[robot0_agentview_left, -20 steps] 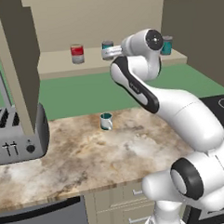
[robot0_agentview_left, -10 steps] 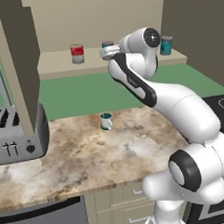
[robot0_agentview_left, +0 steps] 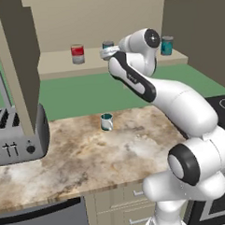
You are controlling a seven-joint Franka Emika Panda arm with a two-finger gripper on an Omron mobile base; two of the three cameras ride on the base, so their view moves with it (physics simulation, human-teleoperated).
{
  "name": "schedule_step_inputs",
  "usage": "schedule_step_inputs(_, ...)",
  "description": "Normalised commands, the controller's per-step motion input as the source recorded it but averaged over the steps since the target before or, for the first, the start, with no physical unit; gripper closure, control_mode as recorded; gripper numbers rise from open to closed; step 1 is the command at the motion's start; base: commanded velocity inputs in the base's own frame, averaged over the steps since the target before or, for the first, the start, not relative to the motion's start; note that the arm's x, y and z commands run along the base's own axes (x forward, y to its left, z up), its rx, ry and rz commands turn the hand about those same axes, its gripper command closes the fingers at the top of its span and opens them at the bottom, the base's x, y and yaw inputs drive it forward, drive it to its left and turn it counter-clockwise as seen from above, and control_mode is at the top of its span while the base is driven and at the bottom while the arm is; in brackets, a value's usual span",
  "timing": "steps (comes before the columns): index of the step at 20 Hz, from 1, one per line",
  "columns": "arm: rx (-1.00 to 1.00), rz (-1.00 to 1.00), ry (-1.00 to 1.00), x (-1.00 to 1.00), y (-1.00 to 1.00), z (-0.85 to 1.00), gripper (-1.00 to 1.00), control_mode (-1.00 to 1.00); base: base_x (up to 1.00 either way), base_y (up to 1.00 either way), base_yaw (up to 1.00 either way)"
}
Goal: Stack two cans on top of the other two cans in the cabinet.
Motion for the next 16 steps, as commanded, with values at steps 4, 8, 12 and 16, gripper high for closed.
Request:
schedule_step_inputs(4,0.00,0.00,0.00,0.15,0.03,-0.01,-1.00,-1.00,0.00,0.00,0.00)
schedule_step_inputs(8,0.00,0.00,0.00,0.12,0.02,0.00,-1.00,-1.00,0.00,0.00,0.00)
schedule_step_inputs(12,0.00,0.00,0.00,0.13,0.00,-0.01,-1.00,-1.00,0.00,0.00,0.00)
schedule_step_inputs(16,0.00,0.00,0.00,0.13,0.00,-0.02,-1.00,-1.00,0.00,0.00,0.00)
